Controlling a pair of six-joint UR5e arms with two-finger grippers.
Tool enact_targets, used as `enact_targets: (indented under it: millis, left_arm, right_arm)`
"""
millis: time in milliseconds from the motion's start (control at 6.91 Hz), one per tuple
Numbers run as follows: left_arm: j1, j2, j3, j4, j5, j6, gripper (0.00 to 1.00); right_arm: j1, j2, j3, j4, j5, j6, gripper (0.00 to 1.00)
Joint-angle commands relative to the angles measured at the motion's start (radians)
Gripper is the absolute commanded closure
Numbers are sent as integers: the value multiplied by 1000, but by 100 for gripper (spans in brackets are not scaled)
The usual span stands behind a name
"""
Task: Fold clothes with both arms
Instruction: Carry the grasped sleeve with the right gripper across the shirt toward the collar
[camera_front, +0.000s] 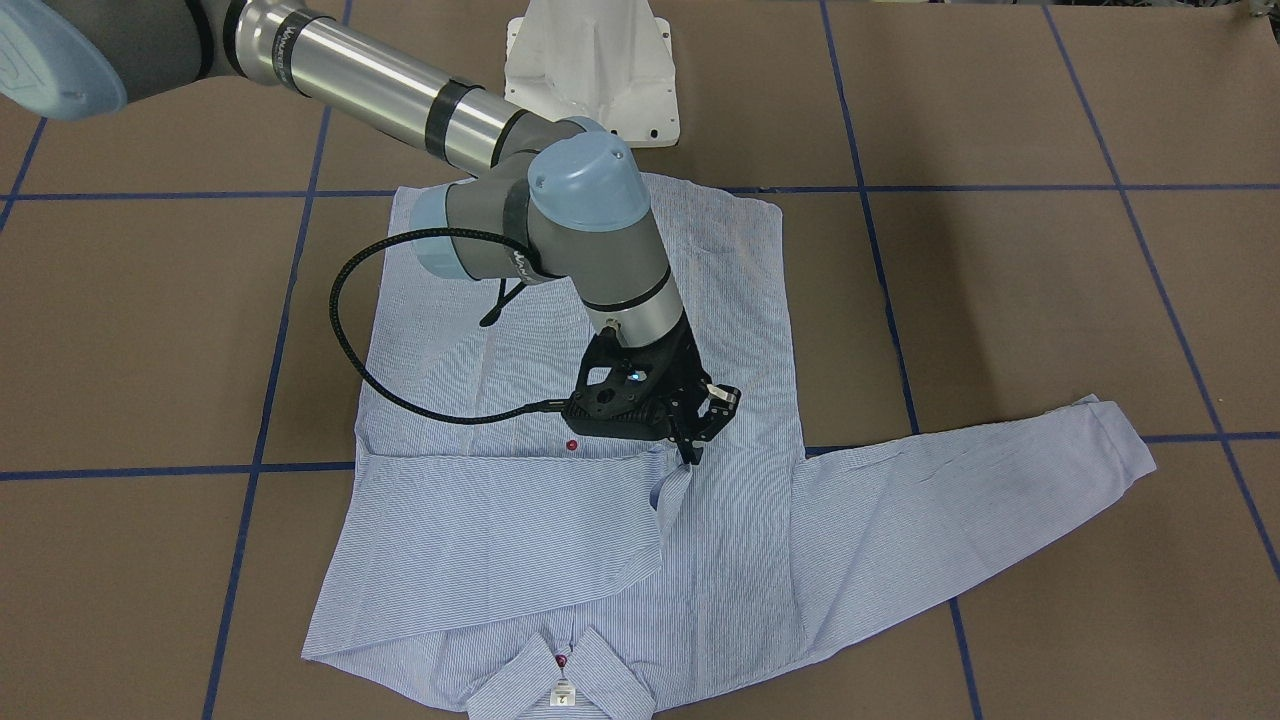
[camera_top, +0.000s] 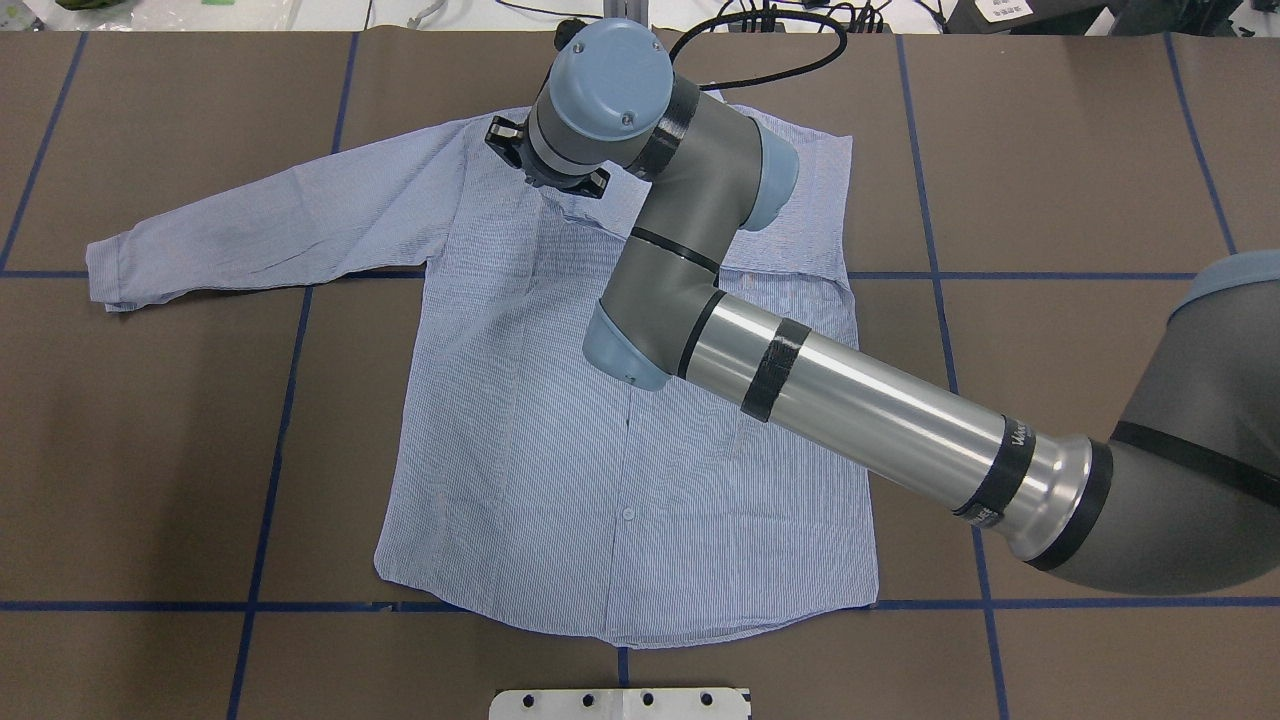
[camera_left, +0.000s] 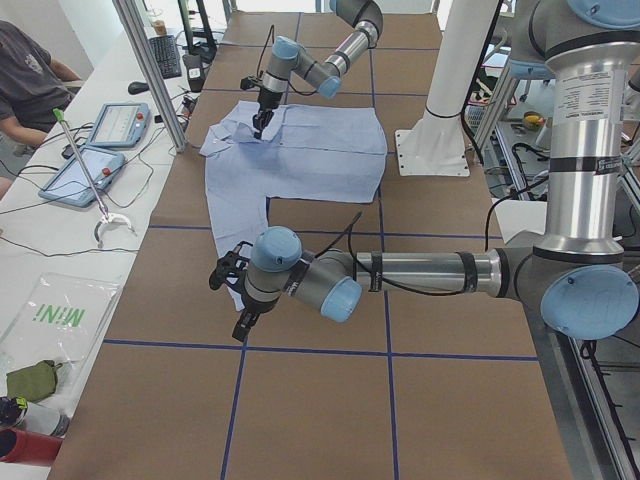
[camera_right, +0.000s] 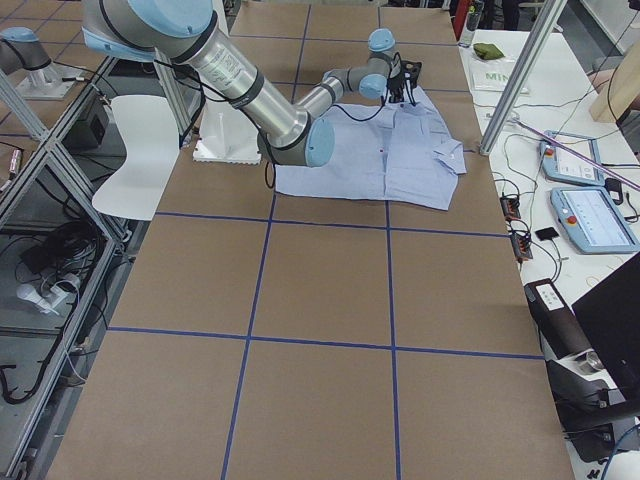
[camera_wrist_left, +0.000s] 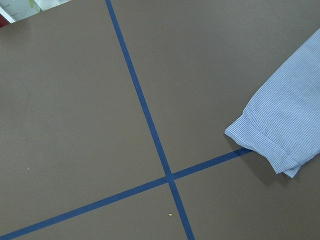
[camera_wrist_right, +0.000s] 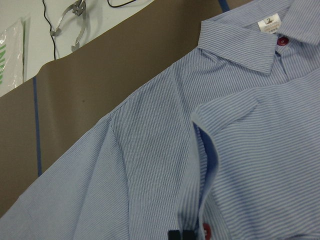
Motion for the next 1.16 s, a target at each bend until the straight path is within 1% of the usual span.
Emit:
enact_targets:
  millis: [0, 145, 289, 434, 579, 723, 868, 1012]
  left_arm:
    - [0, 0, 0, 1, 0, -1, 1]
    - [0, 0, 0, 1, -7, -1, 1]
    - [3, 0, 1, 0, -42, -7, 1]
    - [40, -11, 3, -19, -40, -36, 1]
    - [122, -15, 12, -58, -37, -153, 1]
    - [153, -15, 17, -109, -39, -341, 1]
    - [202, -18, 41, -144, -37, -469, 1]
    - [251, -81, 114, -173, -37, -563, 1]
  right_arm:
    - [-34, 24, -40, 33, -64, 2, 1]
    - [-48, 57, -78, 33, -90, 11, 0]
    - [-48, 70, -85, 33, -90, 40, 0]
    - [-47, 73, -79, 27, -89, 101, 0]
    - [-42, 64, -38, -8, -83, 112, 0]
    - [-21, 4, 78, -154, -68, 103, 0]
    - [14, -119, 219, -189, 1, 92, 0]
    - [54, -269, 371, -190, 58, 56, 0]
